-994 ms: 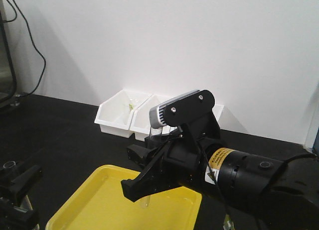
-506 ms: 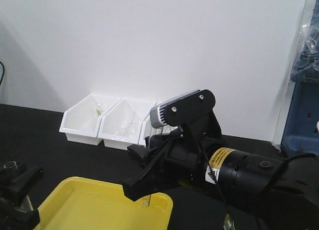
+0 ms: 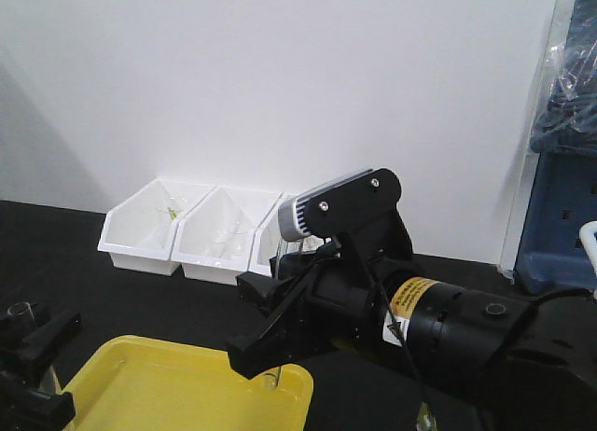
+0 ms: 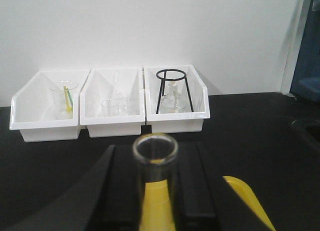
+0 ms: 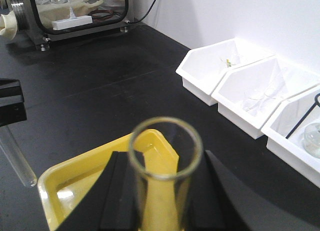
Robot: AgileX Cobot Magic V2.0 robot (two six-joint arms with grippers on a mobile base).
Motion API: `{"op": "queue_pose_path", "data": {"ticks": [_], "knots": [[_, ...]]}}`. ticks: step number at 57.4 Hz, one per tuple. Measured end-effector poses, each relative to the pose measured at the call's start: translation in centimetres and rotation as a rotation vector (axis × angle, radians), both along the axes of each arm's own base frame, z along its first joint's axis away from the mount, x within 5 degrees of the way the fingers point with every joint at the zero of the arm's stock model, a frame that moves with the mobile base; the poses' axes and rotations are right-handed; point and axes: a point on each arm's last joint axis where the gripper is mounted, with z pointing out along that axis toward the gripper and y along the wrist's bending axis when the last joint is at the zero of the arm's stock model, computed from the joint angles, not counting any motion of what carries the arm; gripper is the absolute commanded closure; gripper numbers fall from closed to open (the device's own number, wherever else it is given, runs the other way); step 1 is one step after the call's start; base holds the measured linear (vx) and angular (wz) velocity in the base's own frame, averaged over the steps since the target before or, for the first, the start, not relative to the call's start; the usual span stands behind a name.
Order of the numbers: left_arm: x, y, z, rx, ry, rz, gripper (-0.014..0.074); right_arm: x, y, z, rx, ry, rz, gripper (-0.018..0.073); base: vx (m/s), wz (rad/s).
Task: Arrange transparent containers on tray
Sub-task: 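Drive the base to the yellow tray holding both tubes, then lower both held tubes down into the yellow tray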
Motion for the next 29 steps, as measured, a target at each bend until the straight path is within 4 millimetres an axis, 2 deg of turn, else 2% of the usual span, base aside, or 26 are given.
{"op": "queue_pose_path", "data": {"ticks": [29], "knots": [[0.0,0.0,0.01,0.0,-0.001,0.0,0.0541,0.0,0.0,0.0,0.0,0.0,0.0,0.0522,0.0,0.0]]}}
